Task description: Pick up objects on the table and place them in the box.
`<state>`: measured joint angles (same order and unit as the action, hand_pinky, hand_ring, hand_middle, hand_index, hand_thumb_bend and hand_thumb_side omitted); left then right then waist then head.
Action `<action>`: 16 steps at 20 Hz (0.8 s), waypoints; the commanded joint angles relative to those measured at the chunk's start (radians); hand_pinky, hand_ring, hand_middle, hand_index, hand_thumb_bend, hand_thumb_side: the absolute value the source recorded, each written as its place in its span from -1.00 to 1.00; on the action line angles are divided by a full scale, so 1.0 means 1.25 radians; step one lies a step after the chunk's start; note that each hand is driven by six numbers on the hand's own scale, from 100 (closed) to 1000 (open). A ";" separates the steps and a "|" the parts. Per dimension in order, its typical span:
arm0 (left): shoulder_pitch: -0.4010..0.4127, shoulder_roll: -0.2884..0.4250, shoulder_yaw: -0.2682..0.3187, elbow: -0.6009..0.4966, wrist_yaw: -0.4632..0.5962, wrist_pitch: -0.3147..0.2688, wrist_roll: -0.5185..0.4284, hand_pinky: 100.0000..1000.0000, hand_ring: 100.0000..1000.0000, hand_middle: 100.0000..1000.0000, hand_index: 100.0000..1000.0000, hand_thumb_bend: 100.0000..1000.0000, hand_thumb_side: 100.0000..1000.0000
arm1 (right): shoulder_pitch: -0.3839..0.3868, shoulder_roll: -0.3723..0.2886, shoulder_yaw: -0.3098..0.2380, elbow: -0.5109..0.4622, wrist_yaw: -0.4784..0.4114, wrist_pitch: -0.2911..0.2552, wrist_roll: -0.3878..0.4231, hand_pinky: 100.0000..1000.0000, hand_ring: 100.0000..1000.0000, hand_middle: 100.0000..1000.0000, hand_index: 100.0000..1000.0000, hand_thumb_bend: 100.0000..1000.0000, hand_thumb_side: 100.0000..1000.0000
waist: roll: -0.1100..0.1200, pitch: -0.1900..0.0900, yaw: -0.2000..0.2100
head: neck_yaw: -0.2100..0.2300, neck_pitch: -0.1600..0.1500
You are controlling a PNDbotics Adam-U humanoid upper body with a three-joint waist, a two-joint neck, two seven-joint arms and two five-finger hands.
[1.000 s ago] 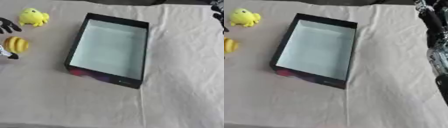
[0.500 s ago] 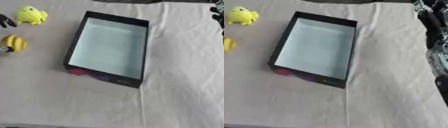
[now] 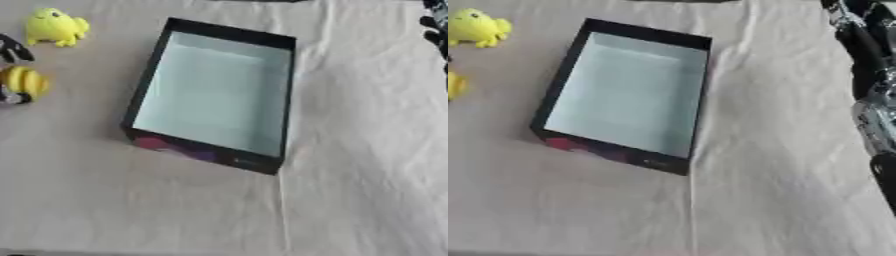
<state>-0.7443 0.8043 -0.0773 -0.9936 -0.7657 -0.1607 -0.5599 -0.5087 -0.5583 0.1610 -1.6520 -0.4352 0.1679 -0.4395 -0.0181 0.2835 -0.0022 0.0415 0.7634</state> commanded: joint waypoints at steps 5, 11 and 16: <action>-0.012 0.031 0.004 -0.060 0.023 -0.003 -0.022 0.04 0.00 -0.01 0.14 -0.67 -1.00 | -0.003 -0.015 -0.007 -0.008 0.006 0.001 -0.001 0.84 0.65 0.66 0.72 -0.09 -0.03 | 0.002 -0.012 0.001 | -0.002 0.005; -0.052 0.027 -0.012 -0.184 0.046 -0.043 0.021 -0.05 -0.07 -0.08 0.07 -0.67 -1.00 | -0.005 -0.019 -0.005 -0.012 0.005 0.000 0.002 0.85 0.65 0.66 0.72 -0.10 -0.03 | 0.003 -0.022 0.006 | -0.009 0.005; -0.152 -0.061 -0.067 -0.353 0.146 -0.054 -0.003 -0.09 -0.12 -0.12 0.03 -0.72 -1.00 | -0.014 -0.006 0.002 -0.009 0.001 0.003 0.007 0.85 0.66 0.67 0.72 -0.11 -0.03 | 0.006 -0.032 0.006 | -0.016 0.005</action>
<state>-0.9112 0.7315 -0.1535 -1.3740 -0.6163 -0.2272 -0.5524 -0.5109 -0.5546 0.1674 -1.6517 -0.4350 0.1721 -0.4343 -0.0118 0.2697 0.0061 0.0237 0.7638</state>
